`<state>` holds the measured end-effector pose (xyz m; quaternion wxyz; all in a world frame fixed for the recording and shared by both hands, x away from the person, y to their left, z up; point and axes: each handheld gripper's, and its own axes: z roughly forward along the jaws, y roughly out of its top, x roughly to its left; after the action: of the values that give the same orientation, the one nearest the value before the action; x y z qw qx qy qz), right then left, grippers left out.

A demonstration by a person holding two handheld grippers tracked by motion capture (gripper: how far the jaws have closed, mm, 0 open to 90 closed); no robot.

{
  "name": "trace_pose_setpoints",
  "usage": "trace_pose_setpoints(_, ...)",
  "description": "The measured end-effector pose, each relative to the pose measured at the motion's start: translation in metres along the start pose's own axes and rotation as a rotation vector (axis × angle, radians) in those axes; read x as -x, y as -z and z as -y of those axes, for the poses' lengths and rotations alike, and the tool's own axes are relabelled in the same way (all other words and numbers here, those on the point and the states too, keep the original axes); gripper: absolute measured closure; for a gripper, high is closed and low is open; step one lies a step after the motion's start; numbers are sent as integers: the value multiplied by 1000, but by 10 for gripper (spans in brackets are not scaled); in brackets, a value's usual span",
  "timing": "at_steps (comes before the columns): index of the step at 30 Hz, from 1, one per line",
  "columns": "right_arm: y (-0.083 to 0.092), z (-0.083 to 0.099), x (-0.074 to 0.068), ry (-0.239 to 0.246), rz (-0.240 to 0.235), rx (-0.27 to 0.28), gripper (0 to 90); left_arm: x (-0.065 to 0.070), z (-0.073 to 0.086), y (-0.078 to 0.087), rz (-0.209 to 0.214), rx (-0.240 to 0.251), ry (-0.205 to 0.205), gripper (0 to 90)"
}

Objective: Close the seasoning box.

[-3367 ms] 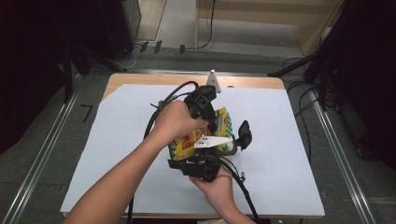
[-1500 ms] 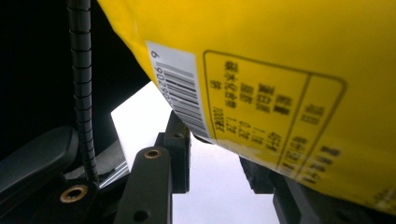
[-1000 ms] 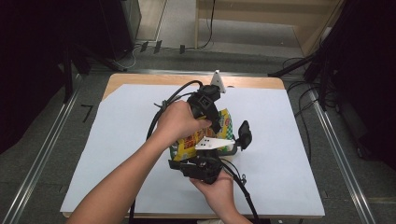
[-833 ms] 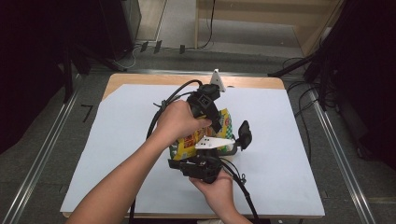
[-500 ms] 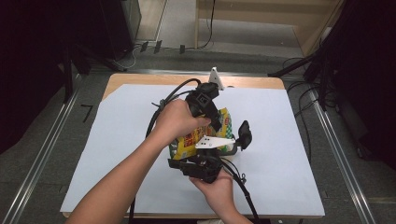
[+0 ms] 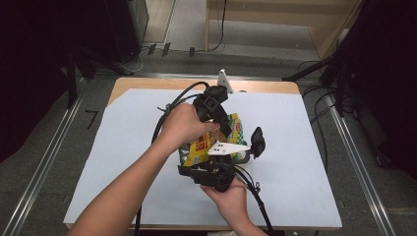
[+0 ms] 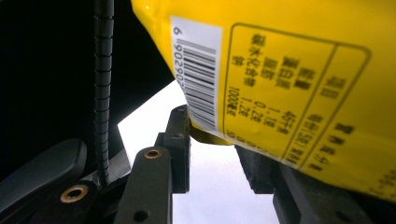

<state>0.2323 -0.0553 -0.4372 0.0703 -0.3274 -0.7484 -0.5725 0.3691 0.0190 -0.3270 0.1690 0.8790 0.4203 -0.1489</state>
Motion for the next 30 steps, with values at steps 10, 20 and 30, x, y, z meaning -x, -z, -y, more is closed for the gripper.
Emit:
trace_pose_setpoints(10, -1, 0, 0, 30, 25, -16, 674, 3, -1, -3, -18, -5, 2, 732)
trace_pose_setpoints(20, -1, 1, -2, 72, 49, -28, 669, 2, -1, -3, -27, -3, -4, 724)
trace_pose_setpoints(30, 0, 0, -2, 50, 29, -1, 680, 5, -2, -2, -24, 3, -34, 724)
